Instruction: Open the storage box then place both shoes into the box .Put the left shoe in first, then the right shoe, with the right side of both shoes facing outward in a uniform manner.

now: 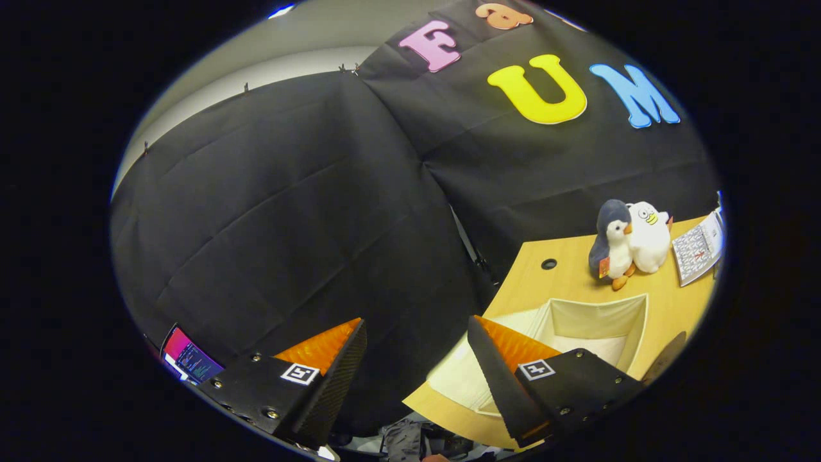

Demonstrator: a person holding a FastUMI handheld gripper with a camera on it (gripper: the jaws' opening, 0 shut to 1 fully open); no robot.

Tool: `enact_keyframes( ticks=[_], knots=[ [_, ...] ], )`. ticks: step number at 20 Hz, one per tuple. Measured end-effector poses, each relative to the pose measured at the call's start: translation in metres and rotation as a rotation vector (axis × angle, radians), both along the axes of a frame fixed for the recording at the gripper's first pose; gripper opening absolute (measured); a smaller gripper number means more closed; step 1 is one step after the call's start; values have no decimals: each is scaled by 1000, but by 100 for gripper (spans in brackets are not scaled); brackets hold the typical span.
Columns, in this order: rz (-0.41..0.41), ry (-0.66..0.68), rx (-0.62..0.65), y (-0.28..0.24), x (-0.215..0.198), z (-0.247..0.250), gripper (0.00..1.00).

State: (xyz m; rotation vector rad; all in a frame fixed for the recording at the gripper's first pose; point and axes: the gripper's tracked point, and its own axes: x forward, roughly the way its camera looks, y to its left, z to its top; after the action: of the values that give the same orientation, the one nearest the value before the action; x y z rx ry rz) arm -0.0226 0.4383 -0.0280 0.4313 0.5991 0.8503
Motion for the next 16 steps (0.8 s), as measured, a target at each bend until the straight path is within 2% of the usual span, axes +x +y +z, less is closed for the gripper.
enact_keyframes(
  ticks=[6,12,16],
  knots=[
    [-160,-159,-155,-101,30,-15,97],
    [-307,-164,-294,-204,47,-56,97],
    [-371,-138,-389,-264,49,-99,97]
  ],
)
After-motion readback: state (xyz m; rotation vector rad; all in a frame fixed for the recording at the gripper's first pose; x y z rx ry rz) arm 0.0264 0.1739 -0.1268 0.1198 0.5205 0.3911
